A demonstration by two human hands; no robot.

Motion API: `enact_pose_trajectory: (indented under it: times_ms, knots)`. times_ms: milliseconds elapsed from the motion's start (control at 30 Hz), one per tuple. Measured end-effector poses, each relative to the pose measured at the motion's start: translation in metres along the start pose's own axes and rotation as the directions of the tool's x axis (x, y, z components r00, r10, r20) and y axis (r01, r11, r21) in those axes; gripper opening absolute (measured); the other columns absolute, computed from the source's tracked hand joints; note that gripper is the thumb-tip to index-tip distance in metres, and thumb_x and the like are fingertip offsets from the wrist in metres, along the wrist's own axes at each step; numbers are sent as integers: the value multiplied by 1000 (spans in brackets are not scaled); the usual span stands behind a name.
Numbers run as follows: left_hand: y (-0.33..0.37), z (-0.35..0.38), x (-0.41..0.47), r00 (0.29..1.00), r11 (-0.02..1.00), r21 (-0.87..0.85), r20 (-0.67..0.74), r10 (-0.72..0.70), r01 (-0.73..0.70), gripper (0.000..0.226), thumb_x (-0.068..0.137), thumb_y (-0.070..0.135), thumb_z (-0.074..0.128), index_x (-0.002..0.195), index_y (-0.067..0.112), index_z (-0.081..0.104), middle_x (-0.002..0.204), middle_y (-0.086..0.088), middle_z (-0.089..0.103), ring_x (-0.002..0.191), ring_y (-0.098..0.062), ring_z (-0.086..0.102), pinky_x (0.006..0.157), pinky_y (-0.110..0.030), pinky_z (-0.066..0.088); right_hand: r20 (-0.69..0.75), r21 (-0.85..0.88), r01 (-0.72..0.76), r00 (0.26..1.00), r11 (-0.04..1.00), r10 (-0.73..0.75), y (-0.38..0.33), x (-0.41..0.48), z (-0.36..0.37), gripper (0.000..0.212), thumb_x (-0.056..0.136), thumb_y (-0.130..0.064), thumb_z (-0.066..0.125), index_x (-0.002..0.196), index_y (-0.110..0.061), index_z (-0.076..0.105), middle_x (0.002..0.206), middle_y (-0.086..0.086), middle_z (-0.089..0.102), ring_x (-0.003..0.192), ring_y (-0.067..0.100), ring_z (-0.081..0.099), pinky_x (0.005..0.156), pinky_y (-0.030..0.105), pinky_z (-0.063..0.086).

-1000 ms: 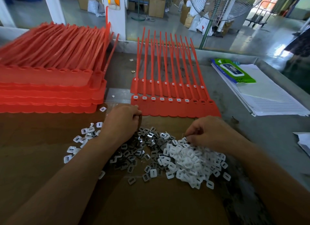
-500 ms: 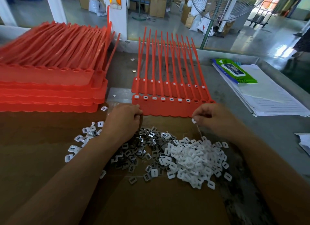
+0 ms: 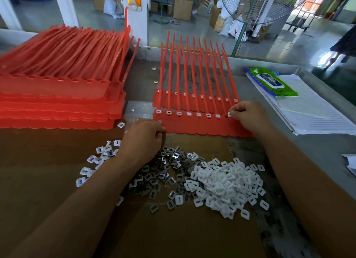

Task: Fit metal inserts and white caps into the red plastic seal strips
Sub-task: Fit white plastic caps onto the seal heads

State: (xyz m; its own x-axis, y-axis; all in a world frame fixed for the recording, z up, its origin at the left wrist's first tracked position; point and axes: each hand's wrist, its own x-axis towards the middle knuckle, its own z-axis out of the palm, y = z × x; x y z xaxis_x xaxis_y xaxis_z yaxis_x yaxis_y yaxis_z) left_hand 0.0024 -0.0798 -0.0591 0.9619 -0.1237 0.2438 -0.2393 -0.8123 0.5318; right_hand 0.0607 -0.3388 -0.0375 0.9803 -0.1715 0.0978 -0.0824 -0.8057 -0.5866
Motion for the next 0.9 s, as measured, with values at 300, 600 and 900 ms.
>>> enact_pose_trajectory:
  times_ms: [300, 600, 900]
  knots:
    - [-2, 0, -1, 1000, 1000, 14, 11, -3, 2, 27, 84, 7, 51, 106, 11, 67, 122, -1, 59, 113, -17, 53, 97, -28, 38, 30, 12, -29, 999, 1000, 28, 6, 8, 10, 11, 85, -17, 61, 77, -23, 62, 77, -10, 53, 77, 7, 48, 72, 27, 37]
    - [-2, -1, -2, 1000, 1000, 10, 7, 12, -12, 27, 84, 5, 51, 105, 8, 67, 121, -4, 60, 113, -18, 54, 96, -26, 37, 16, 50, 2, 1000, 999, -3, 8, 7, 10, 23, 83, -12, 64, 68, -27, 55, 75, -14, 51, 71, 0, 45, 58, 16, 32]
    - [-2, -1, -3, 1000, 1000, -2, 0, 3, -3, 27, 83, 5, 51, 104, 9, 68, 121, -2, 60, 113, -16, 54, 95, -23, 35, 36, 46, -71, 997, 996, 69, 6, 12, 12, 21, 79, -14, 68, 68, -28, 57, 85, -13, 56, 99, 16, 53, 88, 36, 45]
